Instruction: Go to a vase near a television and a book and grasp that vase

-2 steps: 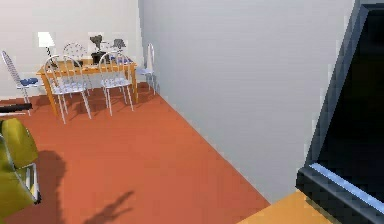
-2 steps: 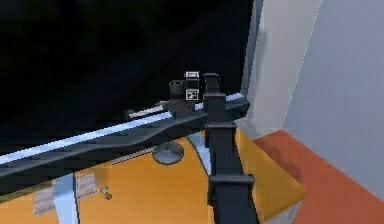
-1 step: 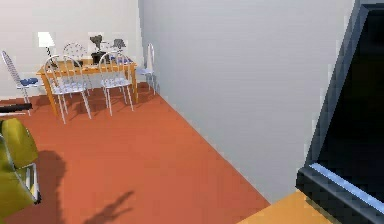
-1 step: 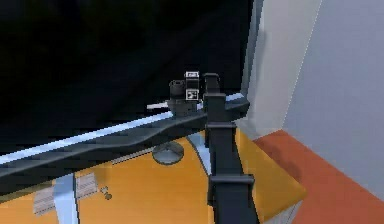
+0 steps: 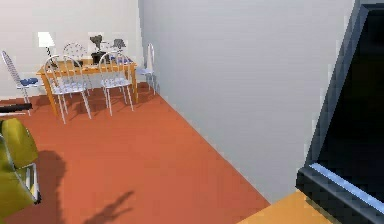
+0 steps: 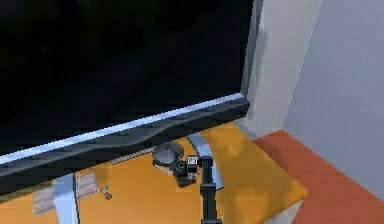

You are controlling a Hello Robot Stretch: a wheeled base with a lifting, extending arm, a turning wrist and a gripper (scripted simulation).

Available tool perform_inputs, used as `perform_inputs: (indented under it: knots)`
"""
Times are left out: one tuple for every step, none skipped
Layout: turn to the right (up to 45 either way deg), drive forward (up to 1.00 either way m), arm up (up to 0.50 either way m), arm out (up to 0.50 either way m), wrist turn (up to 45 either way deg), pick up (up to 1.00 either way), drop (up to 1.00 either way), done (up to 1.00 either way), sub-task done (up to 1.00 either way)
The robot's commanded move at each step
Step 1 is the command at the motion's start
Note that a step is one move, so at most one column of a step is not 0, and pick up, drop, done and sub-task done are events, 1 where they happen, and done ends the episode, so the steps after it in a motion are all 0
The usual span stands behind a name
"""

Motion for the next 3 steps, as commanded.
perform_inputs:
  knots:
    - [0.0,0.0,0.0,0.0,0.0,1.0,0.0,0.0,0.0]
    - [0.0,0.0,0.1,0.0,0.0,0.0,0.0,0.0,0.0]
    - [0.0,0.0,0.0,0.0,0.0,0.0,0.0,1.0,0.0]
